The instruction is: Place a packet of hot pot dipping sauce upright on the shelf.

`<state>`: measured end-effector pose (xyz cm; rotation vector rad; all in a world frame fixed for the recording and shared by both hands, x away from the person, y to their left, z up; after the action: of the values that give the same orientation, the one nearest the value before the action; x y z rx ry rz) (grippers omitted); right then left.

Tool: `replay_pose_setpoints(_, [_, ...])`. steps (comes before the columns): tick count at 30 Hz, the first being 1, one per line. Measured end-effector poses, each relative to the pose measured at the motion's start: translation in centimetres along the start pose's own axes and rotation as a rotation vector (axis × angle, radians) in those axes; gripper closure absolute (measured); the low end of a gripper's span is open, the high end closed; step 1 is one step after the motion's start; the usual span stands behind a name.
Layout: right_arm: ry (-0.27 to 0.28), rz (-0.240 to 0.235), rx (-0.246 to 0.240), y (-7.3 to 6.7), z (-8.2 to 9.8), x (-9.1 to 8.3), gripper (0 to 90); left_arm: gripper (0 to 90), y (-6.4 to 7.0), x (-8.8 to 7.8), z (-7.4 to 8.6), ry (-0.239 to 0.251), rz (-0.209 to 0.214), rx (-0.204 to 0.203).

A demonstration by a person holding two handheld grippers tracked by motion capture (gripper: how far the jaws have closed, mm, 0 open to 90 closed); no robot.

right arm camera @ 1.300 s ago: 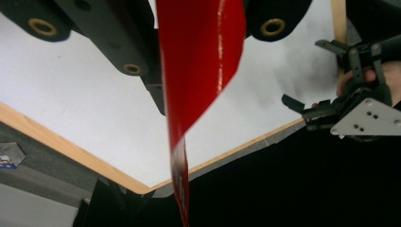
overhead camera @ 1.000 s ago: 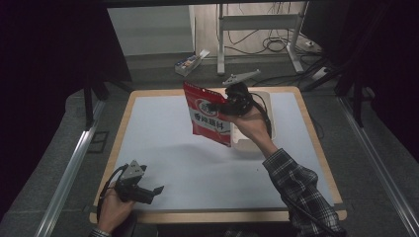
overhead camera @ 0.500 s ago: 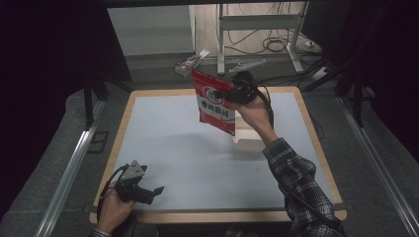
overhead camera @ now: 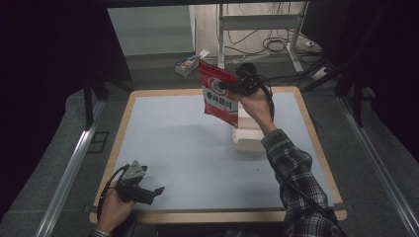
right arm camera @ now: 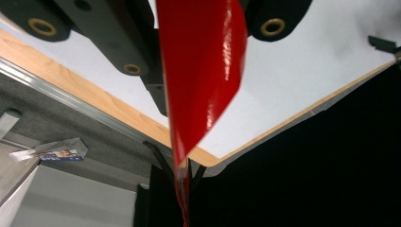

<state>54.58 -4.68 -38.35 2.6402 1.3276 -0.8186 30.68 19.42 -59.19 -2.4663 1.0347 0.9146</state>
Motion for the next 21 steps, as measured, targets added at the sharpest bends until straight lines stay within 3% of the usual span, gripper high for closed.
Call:
replay_pose_setpoints(12, [0.024,0.044,0.005,2.6,-1.5,1.3,87.7,0.0,-0.1,-0.1,0.0,0.010,0.003,-0.011])
replay_pose_setpoints(21, [0.036,0.048,0.011,3.9,-2.1,2.2,87.7,0.0,0.0,0.0,-0.1,0.013,0.010,-0.014])
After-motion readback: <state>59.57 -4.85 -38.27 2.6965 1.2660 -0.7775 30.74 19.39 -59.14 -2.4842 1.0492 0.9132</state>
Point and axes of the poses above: each handheld gripper's, and its own axes: x roughly forward along the jaws, z roughly out of its underside, y roughly to its right, the point moved 9 cm from there along x, roughly forward along the jaws, and after that the axes turned 4 degrees about x, right-handed, at the moved point
